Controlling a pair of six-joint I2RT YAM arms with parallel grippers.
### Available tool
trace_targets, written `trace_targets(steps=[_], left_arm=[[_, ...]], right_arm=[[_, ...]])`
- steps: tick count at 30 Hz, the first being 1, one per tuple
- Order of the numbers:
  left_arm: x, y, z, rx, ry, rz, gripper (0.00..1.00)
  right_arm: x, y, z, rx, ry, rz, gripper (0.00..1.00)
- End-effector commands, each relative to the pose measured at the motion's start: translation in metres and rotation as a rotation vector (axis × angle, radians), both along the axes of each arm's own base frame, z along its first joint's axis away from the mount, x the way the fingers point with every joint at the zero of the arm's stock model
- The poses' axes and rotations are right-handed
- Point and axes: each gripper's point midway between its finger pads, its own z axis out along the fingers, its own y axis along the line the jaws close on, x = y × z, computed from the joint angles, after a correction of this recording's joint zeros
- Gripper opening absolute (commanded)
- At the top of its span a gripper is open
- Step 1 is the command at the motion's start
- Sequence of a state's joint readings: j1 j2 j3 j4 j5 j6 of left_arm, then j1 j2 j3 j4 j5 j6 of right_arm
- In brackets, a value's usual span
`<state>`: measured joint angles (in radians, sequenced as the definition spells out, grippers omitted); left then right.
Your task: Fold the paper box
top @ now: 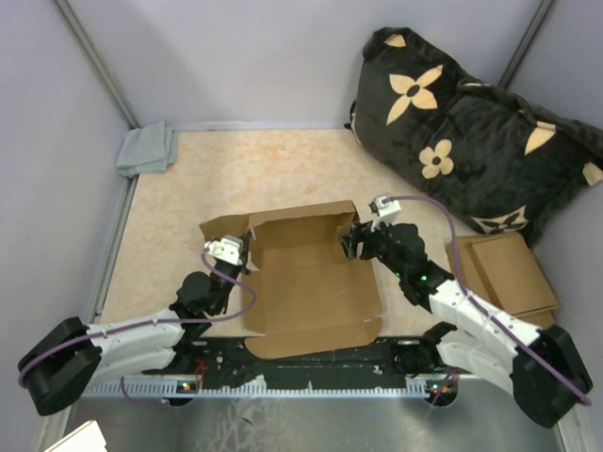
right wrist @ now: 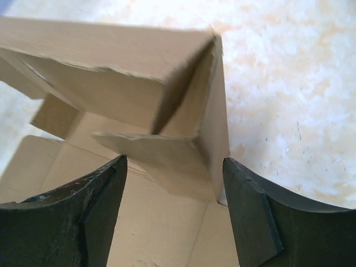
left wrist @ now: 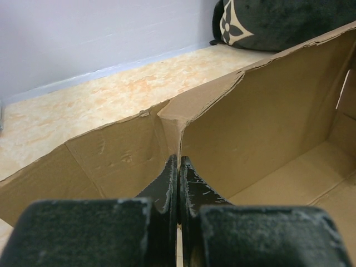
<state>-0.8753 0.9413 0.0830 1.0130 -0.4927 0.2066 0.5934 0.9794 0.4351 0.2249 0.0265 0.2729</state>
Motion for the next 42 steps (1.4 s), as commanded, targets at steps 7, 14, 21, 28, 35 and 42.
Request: trace_targets(steps=[7, 14, 21, 28, 35, 42], left_arm=[[-0.004, -0.007, -0.007, 0.013, 0.012, -0.036, 0.0], [-0.005, -0.003, -0.004, 0.006, 0.006, -0.028, 0.0], [-0.006, -0.002, -0.005, 0.003, 0.012, -0.026, 0.0], [-0.004, -0.001, -0.007, 0.009, 0.02, -0.008, 0.0], [0.0, 0.001, -0.009, 0.014, 0.0, 0.015, 0.0], [0.0, 0.003, -0.004, -0.002, -0.032, 0.021, 0.0]], right_arm=[[-0.007, 0.001, 0.054, 0.08, -0.18, 0.043, 0.72], [0.004, 0.004, 0.045, 0.05, -0.17, 0.028, 0.69], [0.005, 0.002, 0.053, 0.067, -0.178, 0.009, 0.68], [-0.015, -0.01, 0.084, 0.108, -0.225, 0.012, 0.76], [-0.026, -0.043, 0.092, 0.142, -0.299, -0.103, 0.75], [-0.029, -0.037, 0.056, 0.104, -0.213, -0.069, 0.69]])
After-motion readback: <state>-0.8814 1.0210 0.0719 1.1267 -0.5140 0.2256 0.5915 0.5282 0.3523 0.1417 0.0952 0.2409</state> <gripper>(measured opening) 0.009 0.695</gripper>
